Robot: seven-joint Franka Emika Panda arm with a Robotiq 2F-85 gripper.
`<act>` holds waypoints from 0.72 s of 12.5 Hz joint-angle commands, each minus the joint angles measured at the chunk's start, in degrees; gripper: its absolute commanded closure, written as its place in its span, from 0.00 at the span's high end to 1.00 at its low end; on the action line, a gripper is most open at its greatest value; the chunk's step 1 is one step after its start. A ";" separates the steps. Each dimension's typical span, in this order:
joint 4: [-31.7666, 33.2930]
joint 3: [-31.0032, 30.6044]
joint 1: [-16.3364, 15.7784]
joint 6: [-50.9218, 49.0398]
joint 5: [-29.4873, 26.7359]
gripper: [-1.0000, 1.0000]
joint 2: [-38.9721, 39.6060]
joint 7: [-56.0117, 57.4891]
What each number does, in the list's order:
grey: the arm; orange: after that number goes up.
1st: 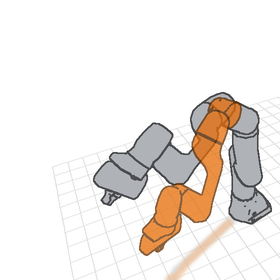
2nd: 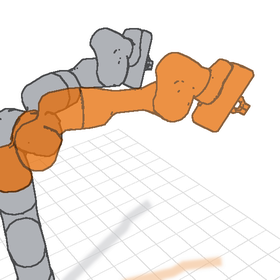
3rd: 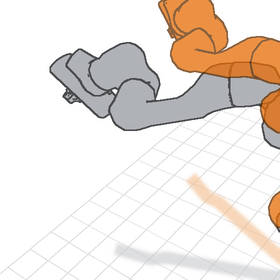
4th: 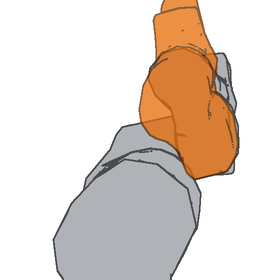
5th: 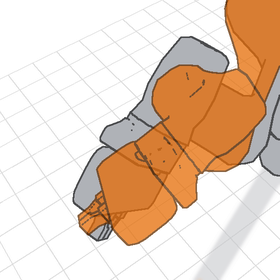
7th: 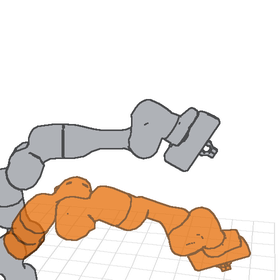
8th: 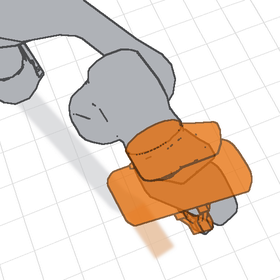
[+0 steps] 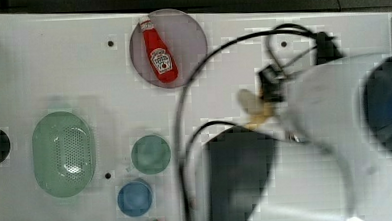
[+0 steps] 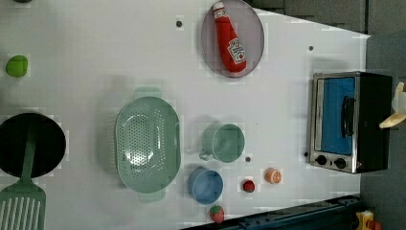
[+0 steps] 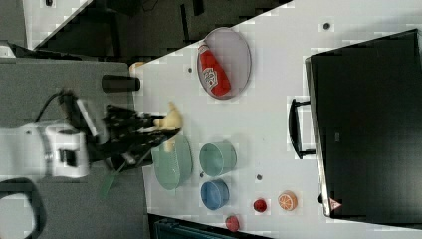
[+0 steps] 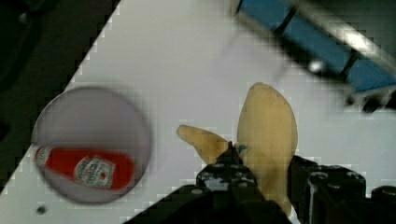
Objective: Pick banana from table and place on oven.
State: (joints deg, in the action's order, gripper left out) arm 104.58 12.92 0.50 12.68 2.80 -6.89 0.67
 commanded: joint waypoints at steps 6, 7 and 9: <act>-0.64 18.54 3.35 12.08 1.55 0.26 11.98 30.35; -0.60 20.09 3.46 13.10 0.95 0.26 13.83 32.50; -0.46 22.11 4.04 13.15 -3.67 0.26 17.44 36.14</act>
State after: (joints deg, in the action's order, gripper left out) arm 105.08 36.48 5.08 25.50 -0.03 10.36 29.12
